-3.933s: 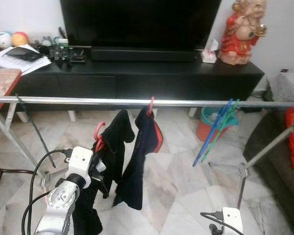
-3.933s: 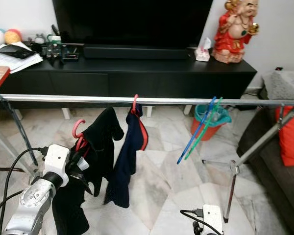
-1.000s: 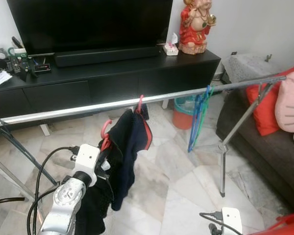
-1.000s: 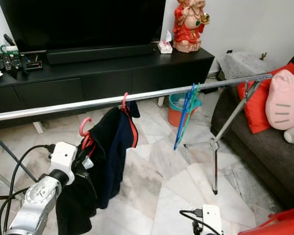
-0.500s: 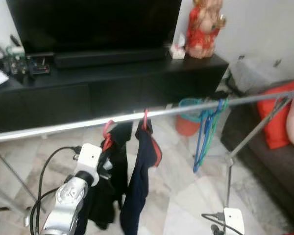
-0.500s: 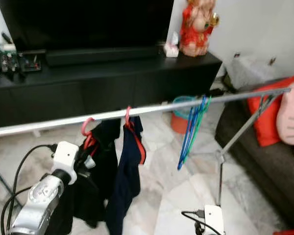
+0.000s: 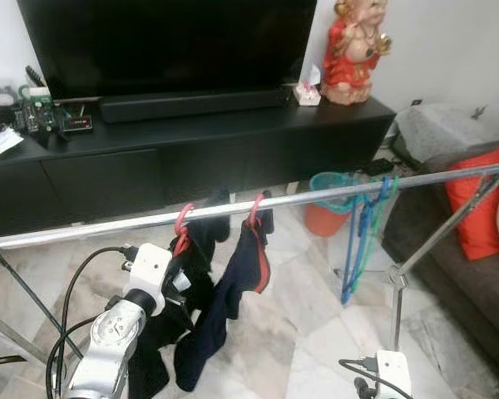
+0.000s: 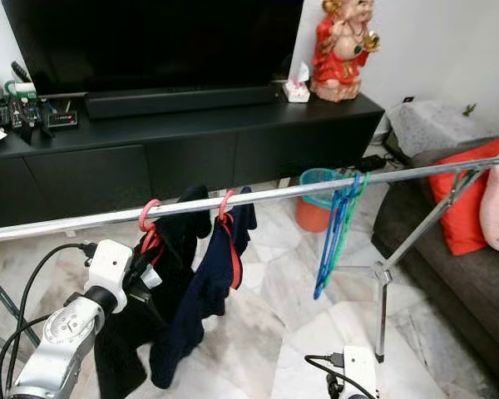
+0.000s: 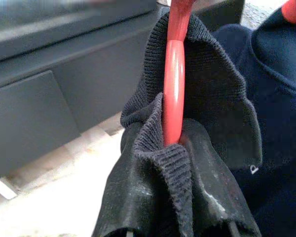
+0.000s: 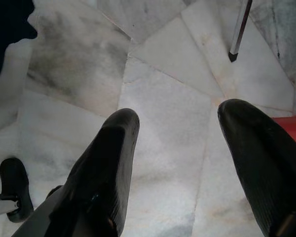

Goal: Hang hanger

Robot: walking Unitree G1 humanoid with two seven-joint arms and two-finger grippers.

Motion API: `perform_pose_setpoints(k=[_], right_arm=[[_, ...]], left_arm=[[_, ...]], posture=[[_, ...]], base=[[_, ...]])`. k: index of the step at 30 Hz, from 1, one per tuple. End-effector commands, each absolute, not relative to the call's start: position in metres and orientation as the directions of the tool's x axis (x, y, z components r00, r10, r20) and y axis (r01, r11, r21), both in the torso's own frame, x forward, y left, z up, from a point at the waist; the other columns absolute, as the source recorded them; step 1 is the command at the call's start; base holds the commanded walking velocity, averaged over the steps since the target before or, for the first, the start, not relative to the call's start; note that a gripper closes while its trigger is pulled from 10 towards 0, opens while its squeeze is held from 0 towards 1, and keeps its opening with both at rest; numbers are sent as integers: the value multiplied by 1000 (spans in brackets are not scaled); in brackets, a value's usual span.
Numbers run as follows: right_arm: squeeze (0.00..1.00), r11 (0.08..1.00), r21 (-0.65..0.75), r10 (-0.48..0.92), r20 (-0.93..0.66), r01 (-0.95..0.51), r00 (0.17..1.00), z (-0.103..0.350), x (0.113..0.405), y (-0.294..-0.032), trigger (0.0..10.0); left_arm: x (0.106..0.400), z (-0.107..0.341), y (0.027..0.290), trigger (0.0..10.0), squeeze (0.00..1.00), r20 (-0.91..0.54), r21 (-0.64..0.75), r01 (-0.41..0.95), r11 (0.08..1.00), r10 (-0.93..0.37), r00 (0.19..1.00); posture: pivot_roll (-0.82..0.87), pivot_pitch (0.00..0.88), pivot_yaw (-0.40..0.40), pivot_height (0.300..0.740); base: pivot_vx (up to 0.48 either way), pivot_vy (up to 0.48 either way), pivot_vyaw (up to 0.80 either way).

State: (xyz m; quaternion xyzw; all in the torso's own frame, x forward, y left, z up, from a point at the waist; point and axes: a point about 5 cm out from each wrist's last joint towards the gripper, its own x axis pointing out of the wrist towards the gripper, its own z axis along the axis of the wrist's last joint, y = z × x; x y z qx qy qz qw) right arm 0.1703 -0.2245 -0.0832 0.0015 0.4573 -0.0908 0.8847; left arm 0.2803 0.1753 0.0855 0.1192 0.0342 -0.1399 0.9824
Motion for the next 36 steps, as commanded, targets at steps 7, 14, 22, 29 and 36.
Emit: perform_pose_setpoints(k=[7, 14, 22, 29, 36], right_arm=[[0, 981, -86, -170, -812, 173, 559, -84, 168, -227, 10000], [0, 979, -81, -175, -813, 188, 556, -84, 167, -225, 10000], [0, 978, -81, -176, -813, 193, 556, -84, 167, -225, 10000], [0, 978, -79, -175, -813, 194, 556, -85, 167, -224, 10000], [0, 978, -78, -174, -813, 191, 556, -85, 167, -224, 10000]], left_arm=[[299, 98, 172, 10000, 0, -72, 233, 258, 937, -248, 966], [314, 95, 174, 10000, 0, -128, 244, 221, 944, -195, 972], [328, 95, 173, 10000, 0, -150, 243, 168, 956, -134, 980], [327, 89, 180, 10000, 0, -183, 235, 164, 958, -122, 976], [311, 79, 185, 10000, 0, -211, 256, 208, 944, -155, 965]], posture=[[79, 0, -94, 740], [68, 0, -81, 740], [66, 0, -81, 740], [64, 0, -76, 740], [71, 0, -80, 740]], base=[[0, 0, 0], [0, 0, 0], [0, 0, 0], [0, 0, 0], [0, 0, 0]])
